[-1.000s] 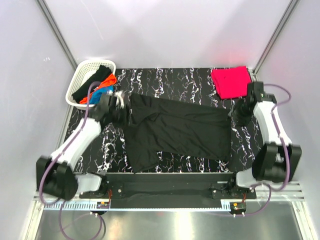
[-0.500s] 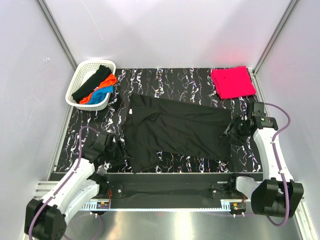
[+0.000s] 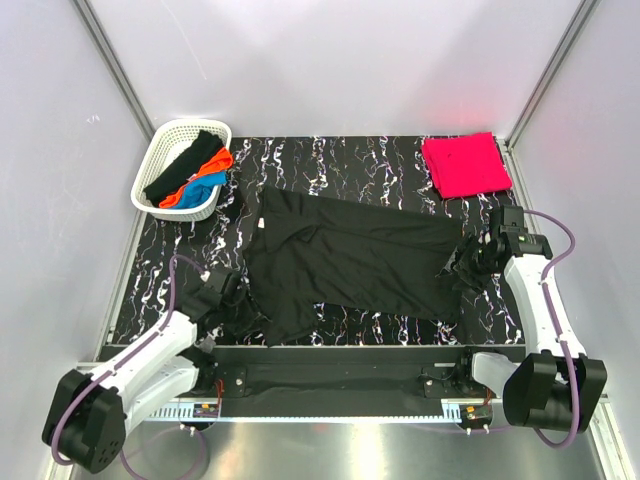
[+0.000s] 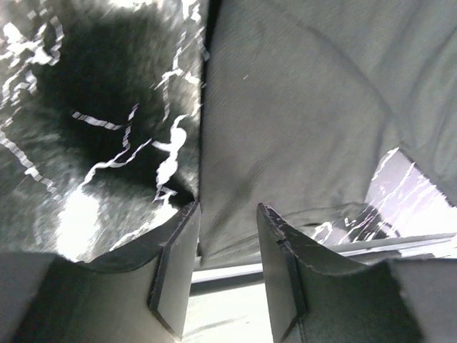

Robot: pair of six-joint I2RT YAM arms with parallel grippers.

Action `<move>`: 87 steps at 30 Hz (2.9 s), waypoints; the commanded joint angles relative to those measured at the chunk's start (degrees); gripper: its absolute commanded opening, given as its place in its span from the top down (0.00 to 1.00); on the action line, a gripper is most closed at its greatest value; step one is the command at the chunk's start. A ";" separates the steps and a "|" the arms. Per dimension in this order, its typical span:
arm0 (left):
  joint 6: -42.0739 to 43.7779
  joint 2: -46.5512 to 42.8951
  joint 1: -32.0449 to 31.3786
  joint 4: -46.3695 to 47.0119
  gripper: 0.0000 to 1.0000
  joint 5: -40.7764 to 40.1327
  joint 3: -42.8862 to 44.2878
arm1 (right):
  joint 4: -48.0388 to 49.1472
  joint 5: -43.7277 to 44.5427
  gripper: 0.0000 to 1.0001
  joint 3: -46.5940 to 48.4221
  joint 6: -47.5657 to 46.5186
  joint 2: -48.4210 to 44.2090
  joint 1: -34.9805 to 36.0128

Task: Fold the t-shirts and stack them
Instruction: Fold the tshirt

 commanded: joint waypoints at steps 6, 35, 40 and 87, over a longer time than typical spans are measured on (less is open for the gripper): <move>-1.11 6.51 -0.45 5.97 0.69 -1.53 -2.02 | 1.53 -0.47 0.42 0.26 1.97 0.78 0.42; 15.67 7.73 -0.54 -1.07 1.00 -0.03 19.15 | 6.98 4.73 0.51 -12.57 19.28 13.96 -12.50; 17.79 10.02 -0.46 -1.33 1.00 0.76 21.97 | 7.94 5.51 0.51 -13.62 21.31 14.59 -12.33; 17.08 7.73 -0.45 -3.88 1.00 -3.37 27.33 | 4.70 13.69 1.00 -8.98 24.04 11.77 0.50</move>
